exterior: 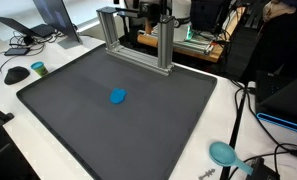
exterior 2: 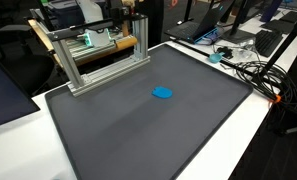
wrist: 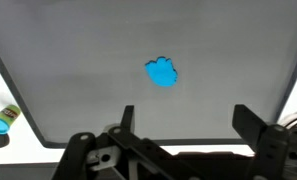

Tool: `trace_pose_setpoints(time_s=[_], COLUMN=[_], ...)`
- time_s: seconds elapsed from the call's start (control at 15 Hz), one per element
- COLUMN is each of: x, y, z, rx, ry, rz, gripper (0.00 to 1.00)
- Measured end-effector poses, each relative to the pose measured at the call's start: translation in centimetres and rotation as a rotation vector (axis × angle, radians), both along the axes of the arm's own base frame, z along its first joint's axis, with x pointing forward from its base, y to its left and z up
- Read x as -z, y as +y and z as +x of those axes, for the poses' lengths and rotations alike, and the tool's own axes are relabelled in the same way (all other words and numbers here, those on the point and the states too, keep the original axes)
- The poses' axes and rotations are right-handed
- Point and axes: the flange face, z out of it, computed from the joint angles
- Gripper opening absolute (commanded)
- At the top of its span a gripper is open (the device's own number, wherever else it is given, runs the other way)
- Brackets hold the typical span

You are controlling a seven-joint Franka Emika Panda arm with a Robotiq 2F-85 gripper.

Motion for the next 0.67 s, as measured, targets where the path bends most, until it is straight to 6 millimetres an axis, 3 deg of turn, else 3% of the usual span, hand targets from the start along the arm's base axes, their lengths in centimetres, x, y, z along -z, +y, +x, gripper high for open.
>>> trace_pose_setpoints(time_s=[0.2,0.4,0.53,0.67], x=[2.0,5.3,5.8,4.9], y=[1.6,2.7,2.7,2.6], z=[4.9,8.9,9.0,8.7], rx=[-0.017,-0.029,-0.028,-0.027], ry=[0.025,0.076,0.082,0.067], rz=[0.026,0.042,0.043,0.042], gripper=[1.0,1.0,1.0,1.0])
